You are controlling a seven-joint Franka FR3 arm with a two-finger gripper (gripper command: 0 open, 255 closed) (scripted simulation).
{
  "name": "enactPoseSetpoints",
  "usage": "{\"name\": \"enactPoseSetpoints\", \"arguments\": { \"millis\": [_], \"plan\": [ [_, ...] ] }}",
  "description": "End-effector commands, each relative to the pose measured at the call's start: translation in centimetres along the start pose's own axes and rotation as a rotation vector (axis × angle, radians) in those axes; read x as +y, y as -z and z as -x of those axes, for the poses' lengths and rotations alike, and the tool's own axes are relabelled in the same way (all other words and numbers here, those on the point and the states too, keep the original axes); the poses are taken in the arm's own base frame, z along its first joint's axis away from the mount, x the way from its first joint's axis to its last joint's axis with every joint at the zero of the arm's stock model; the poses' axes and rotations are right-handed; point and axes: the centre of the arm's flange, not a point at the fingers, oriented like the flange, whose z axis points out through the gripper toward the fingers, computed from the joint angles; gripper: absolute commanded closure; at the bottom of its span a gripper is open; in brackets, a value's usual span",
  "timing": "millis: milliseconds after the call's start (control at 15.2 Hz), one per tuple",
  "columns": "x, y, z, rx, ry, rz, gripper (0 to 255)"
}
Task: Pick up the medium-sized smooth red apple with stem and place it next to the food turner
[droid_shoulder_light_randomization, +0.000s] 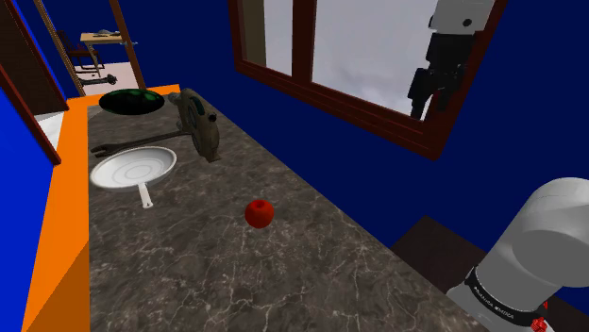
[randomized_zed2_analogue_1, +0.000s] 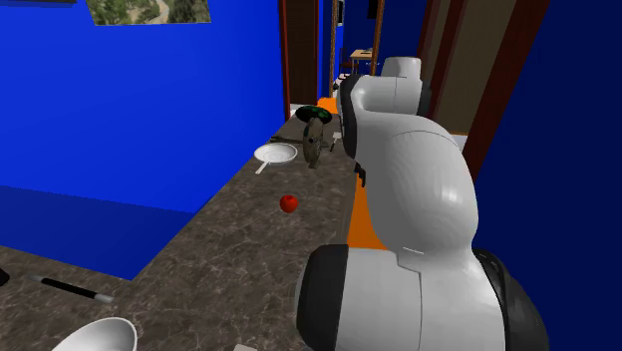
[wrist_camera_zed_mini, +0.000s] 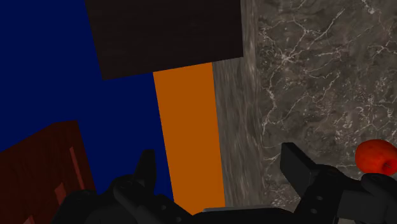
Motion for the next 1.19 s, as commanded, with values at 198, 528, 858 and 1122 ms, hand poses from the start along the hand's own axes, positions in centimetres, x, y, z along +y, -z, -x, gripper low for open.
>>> {"name": "enactPoseSetpoints", "arguments": {
  "millis": [198,528,858,1122],
  "plan": [
    [-2.9,-2.1,-1.4,-0.002,0.004,-0.011,0],
    [-7.8,-5.5,-3.6,-0.005,0.010,-0.030,0],
    [-12.8,-8.8,-5.9,-0.008,0.017,-0.049,0],
    [-16.9,-11.4,-7.6,-0.010,0.022,-0.064,0]
  ]
}}
